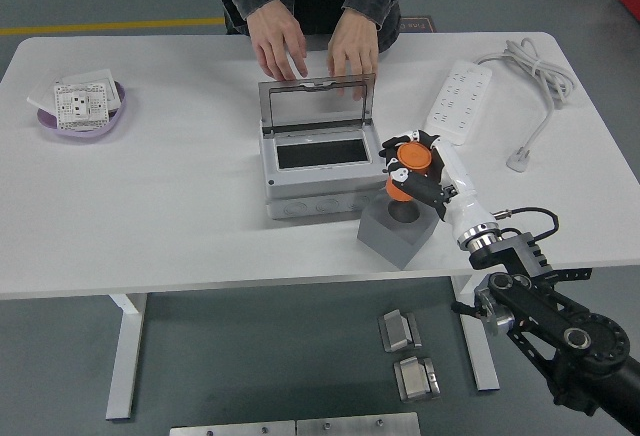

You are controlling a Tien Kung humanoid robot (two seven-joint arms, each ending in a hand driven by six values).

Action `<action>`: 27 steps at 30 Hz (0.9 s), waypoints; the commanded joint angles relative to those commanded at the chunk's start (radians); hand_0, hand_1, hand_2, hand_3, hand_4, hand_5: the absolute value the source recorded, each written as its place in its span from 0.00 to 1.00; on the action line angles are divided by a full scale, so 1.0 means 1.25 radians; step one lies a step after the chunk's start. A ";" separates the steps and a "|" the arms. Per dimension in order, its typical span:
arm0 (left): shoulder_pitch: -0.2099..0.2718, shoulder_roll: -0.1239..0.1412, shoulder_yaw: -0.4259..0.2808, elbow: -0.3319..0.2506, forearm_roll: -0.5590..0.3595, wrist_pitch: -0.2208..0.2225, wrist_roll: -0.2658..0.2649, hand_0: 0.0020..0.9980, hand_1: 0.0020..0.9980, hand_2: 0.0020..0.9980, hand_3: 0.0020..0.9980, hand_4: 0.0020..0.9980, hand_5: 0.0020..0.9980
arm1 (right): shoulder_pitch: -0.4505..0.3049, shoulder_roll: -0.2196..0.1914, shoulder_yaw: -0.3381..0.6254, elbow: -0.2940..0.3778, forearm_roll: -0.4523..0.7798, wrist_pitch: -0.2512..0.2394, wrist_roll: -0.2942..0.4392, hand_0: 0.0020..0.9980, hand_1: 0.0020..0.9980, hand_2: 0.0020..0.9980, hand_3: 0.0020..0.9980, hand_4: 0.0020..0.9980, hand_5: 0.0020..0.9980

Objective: Pick up the cylinder from the cube,place it in the box,flap close box

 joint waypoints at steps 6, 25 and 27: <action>0.000 0.001 0.005 0.002 -0.004 0.000 0.000 0.73 0.73 0.60 0.79 0.79 0.36 | 0.070 0.005 -0.033 -0.005 -0.093 -0.017 -0.035 0.34 0.32 0.42 0.26 0.16 0.00; -0.004 0.006 0.034 0.008 -0.029 0.000 0.000 0.73 0.73 0.60 0.79 0.79 0.36 | 0.366 0.068 -0.249 -0.178 -0.339 -0.013 -0.108 0.00 0.12 0.38 0.24 0.12 0.00; -0.005 0.007 0.037 0.009 -0.030 0.000 -0.001 0.73 0.73 0.60 0.79 0.79 0.36 | 0.402 0.081 -0.282 -0.213 -0.372 -0.011 -0.112 0.00 0.12 0.38 0.24 0.12 0.00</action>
